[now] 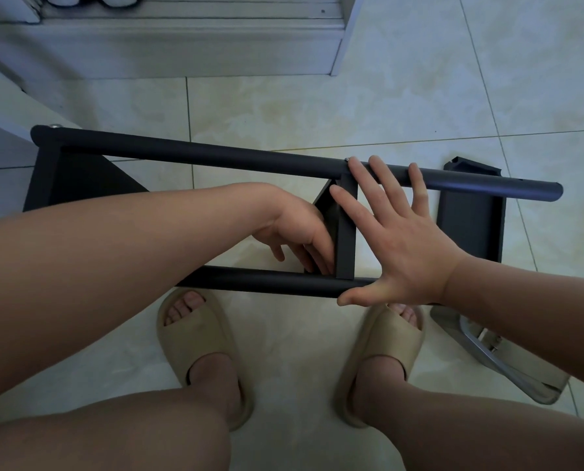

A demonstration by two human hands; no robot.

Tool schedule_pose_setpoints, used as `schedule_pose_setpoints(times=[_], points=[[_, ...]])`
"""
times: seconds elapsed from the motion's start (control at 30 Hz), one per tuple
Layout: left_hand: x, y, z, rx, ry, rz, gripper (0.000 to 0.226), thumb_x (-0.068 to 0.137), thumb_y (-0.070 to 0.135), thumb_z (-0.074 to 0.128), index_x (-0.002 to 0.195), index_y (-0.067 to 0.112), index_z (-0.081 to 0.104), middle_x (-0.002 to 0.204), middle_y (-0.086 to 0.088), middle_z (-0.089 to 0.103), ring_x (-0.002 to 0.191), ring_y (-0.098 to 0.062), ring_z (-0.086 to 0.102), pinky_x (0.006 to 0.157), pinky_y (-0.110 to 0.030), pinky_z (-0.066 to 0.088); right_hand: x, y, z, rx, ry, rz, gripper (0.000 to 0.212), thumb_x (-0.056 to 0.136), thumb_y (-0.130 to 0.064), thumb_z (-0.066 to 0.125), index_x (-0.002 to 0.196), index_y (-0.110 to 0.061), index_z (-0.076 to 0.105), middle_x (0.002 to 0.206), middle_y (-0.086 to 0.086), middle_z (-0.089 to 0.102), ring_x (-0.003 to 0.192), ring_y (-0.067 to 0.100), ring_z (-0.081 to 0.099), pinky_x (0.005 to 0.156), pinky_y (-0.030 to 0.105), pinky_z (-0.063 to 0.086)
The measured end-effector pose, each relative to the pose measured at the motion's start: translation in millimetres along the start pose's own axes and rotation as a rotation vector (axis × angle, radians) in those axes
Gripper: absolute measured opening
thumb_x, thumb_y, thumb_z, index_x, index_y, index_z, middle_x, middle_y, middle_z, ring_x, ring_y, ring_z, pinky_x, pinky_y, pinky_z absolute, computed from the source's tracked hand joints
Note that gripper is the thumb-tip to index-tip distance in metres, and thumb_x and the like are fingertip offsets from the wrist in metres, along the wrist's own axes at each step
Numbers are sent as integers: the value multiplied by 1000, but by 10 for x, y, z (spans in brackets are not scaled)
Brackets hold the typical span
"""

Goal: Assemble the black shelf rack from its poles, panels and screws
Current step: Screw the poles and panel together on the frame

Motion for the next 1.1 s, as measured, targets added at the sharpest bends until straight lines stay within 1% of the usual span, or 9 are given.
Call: schedule_pose_setpoints(times=[0.13,0.3,0.47,0.53,0.67,0.73,0.83,0.97,1.1], points=[[0,20,1,21,1,0,19,88,25,71,107,27,72,109,11,76,119,-11,62,116,-60,25,0,1,6,-7,-2,-1,132,66,-101,33,163,-14,14,169,19,-1,156,41,-3,117,73,-1],[-14,55,4,47,-2,-4,37,89,23,72,126,22,65,117,10,74,119,-8,61,116,-59,26,3,-3,9,-4,4,-3,131,66,-101,33,163,-14,14,169,19,1,156,41,-2,117,73,0],[-43,74,-9,62,-5,3,23,90,19,71,108,32,64,127,9,68,111,-1,57,116,-56,29,4,-6,7,-1,3,-3,132,66,-101,34,163,-14,15,169,19,1,156,41,-1,117,73,0],[-38,74,-1,58,0,12,26,91,17,70,113,31,64,129,8,66,109,-1,57,116,-55,30,3,-8,3,-1,2,-1,132,65,-101,35,163,-14,16,169,19,1,156,41,-1,117,73,0],[-29,75,7,50,16,42,37,92,14,69,128,21,63,129,5,67,117,-5,58,114,-52,34,3,-12,-6,0,5,-2,132,66,-101,34,162,-13,17,169,20,2,156,42,-1,117,74,1],[-30,74,-2,49,26,52,33,91,14,69,122,24,65,127,6,69,115,-2,58,114,-51,35,6,-12,-4,4,5,-4,131,66,-101,33,162,-13,16,169,19,1,156,41,-1,117,74,1],[-29,56,-31,31,58,50,27,88,16,72,112,27,68,121,7,72,118,-7,60,112,-49,38,9,-11,-1,7,5,-5,131,66,-101,33,163,-14,15,169,19,1,156,41,-3,117,73,0],[-39,-3,-98,36,74,3,16,88,28,73,105,29,72,106,8,77,110,-12,64,102,-39,45,7,-8,1,10,5,-6,131,67,-101,32,163,-15,13,169,18,-1,156,41,-3,117,73,0],[-7,-7,-109,-15,35,23,9,90,25,71,99,25,73,99,5,77,86,-10,62,83,-29,47,11,-9,-6,9,2,-5,131,67,-101,32,163,-14,14,169,19,0,156,41,-3,117,73,0]])
Point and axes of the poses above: each hand's wrist, its own x-axis towards the middle knuckle, its own z-axis out of the palm, y = z × x, the point moved 3 cm from there along x, towards the middle knuckle
